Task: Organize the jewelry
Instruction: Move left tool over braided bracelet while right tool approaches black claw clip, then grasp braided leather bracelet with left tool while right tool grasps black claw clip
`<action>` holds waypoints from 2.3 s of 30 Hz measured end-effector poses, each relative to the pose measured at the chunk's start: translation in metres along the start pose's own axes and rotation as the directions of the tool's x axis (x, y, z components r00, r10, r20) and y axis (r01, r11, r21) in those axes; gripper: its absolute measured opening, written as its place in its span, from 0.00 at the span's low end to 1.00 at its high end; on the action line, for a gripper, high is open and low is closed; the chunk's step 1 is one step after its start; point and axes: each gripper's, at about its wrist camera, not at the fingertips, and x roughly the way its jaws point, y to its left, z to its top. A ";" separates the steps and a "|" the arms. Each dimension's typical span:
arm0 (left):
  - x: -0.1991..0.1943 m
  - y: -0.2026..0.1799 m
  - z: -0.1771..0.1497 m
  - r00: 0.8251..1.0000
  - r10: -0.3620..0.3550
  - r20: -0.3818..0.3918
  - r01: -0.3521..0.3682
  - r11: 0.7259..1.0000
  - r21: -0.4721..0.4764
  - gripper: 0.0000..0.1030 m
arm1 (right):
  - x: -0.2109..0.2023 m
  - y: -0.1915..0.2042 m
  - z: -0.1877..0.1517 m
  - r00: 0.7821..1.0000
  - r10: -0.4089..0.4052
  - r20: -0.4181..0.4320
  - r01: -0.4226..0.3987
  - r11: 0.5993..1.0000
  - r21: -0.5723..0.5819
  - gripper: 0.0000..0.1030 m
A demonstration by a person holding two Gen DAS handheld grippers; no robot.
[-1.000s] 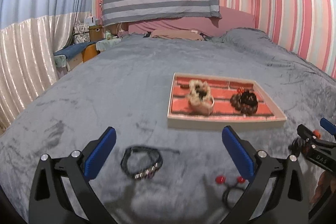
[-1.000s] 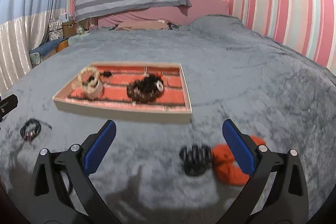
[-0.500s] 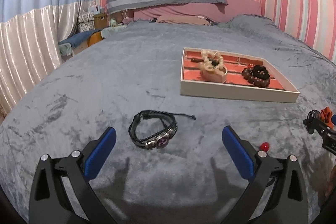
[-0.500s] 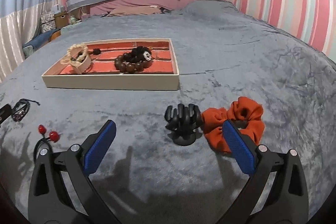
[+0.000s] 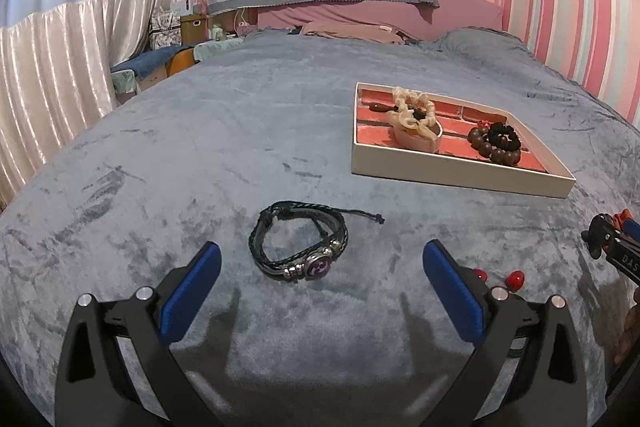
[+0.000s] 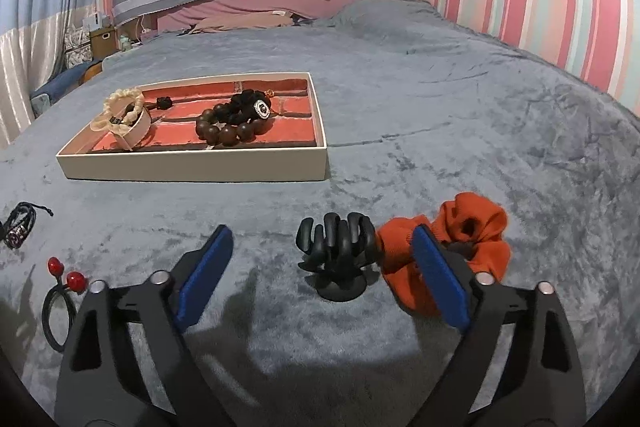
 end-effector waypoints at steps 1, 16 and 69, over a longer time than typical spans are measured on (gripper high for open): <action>0.001 0.001 0.000 1.000 -0.001 -0.002 0.001 1.000 -0.005 0.96 | 0.001 0.000 0.000 1.000 0.004 -0.003 -0.004 1.000 0.004 0.80; 0.006 -0.003 -0.003 1.000 0.006 -0.025 -0.006 1.000 0.013 0.96 | 0.016 0.009 0.002 0.999 0.019 -0.042 -0.020 1.000 -0.018 0.75; 0.051 -0.011 0.009 0.985 -0.073 -0.158 0.093 0.988 0.124 0.12 | 0.024 -0.005 0.007 0.995 0.062 -0.076 -0.059 0.997 0.047 0.45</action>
